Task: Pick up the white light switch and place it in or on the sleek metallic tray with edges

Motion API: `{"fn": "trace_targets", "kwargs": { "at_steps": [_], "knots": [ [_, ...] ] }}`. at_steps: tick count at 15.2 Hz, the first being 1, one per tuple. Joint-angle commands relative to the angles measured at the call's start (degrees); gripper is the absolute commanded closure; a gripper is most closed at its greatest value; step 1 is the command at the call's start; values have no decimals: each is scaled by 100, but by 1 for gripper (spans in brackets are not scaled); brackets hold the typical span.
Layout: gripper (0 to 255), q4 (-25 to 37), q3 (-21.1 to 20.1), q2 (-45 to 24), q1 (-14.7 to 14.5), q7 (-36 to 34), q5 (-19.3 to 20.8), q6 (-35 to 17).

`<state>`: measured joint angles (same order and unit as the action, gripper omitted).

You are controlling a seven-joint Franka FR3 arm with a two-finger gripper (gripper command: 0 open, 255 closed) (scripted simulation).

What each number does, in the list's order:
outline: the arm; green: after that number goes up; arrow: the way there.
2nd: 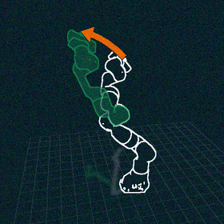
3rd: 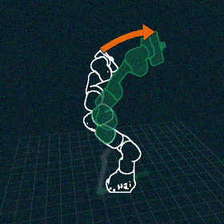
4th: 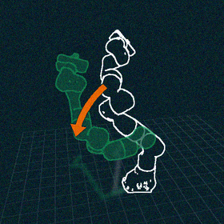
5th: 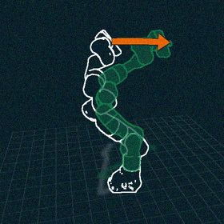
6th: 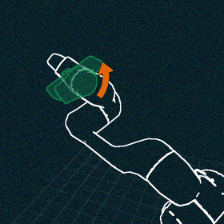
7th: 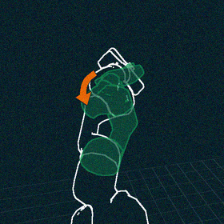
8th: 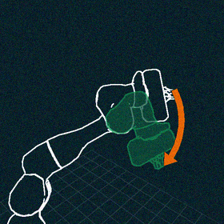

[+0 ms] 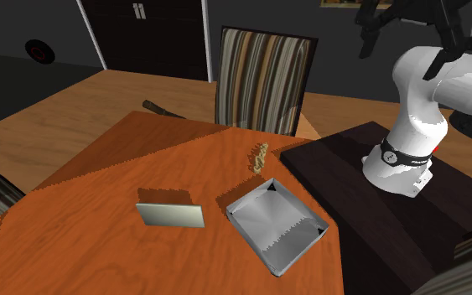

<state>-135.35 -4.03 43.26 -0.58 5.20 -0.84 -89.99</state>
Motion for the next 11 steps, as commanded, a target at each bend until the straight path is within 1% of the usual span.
{"fn": "trace_targets", "kwargs": {
  "at_steps": [1,6,11],
  "knots": [
    [0,0,0,0,0,0,0,0],
    [0,-267,-52,-677,199,-371,1,-1047],
    [0,-332,-87,-1513,403,-746,41,-2052]
  ]
}}
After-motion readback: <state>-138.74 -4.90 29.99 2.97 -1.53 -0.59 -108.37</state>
